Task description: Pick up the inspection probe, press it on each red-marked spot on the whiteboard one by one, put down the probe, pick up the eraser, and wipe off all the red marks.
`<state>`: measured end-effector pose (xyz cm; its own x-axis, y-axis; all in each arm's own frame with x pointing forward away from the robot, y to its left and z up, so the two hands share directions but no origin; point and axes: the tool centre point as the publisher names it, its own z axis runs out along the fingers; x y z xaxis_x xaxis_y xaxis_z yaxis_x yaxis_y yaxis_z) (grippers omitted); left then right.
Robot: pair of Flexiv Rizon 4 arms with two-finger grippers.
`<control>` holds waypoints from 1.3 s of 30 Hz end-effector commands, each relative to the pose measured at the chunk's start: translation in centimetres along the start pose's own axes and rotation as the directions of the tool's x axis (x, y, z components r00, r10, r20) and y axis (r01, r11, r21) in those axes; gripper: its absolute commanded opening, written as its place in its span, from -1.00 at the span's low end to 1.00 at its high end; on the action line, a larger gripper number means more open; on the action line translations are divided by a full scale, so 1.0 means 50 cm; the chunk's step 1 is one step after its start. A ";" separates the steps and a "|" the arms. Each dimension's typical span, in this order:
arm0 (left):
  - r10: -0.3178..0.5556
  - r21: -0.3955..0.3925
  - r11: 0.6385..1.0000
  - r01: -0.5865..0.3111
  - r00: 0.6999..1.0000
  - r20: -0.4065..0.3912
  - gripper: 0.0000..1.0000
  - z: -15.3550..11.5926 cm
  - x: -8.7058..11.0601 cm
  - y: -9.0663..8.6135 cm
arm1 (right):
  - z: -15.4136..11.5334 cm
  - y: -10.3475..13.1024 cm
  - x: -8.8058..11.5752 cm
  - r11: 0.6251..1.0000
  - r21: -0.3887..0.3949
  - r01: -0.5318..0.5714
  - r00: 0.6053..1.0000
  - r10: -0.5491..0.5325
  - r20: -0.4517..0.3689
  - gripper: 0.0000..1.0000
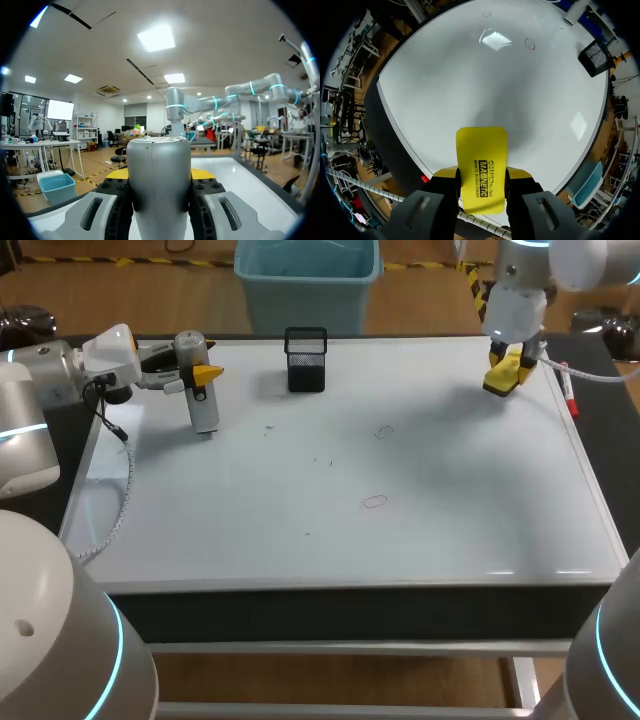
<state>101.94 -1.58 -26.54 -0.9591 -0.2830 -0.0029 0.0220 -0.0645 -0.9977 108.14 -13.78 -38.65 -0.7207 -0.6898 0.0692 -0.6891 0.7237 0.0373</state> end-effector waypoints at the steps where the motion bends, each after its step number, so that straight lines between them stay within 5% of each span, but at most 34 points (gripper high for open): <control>1: 0.001 0.001 1.000 -0.001 1.000 0.001 -1.00 0.000 0.001 -0.002 | 0.002 -0.002 0.002 1.000 0.001 -0.007 1.000 0.007 0.003 -1.00; 24: 0.001 0.001 1.000 -0.001 1.000 0.001 -1.00 0.000 0.001 -0.002 | 0.000 -0.001 0.003 1.000 -0.002 -0.017 1.000 0.018 0.015 -1.00; 39: -0.013 -0.011 1.000 0.011 0.984 -0.178 -1.00 0.229 0.022 -0.035 | 0.000 -0.001 0.003 1.000 -0.002 -0.017 1.000 0.018 0.015 -1.00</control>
<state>102.34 -10.12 -24.37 -0.9887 -0.1497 -0.0073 0.0172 -0.0646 -0.9978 108.11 -13.86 -38.74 -0.7347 -0.6762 0.0535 -0.6751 0.7366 0.0395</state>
